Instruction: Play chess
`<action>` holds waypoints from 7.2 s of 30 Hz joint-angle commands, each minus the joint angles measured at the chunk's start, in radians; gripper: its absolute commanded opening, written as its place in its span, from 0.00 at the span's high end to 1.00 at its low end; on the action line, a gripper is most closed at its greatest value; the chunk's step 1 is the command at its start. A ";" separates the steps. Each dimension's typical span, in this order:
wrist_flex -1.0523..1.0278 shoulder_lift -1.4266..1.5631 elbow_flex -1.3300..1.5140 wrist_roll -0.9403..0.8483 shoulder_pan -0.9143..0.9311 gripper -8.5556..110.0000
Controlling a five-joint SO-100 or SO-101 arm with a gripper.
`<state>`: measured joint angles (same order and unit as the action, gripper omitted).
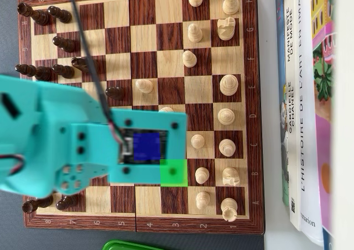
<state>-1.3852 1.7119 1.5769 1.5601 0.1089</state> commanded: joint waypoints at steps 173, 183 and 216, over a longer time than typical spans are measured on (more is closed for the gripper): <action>-0.002 -0.514 -0.436 -0.034 0.163 0.83; -0.002 -0.509 -0.436 -0.034 0.158 0.80; 0.176 0.400 0.213 -0.023 0.078 0.80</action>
<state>-1.2563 1.9742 1.7119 1.5355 0.2010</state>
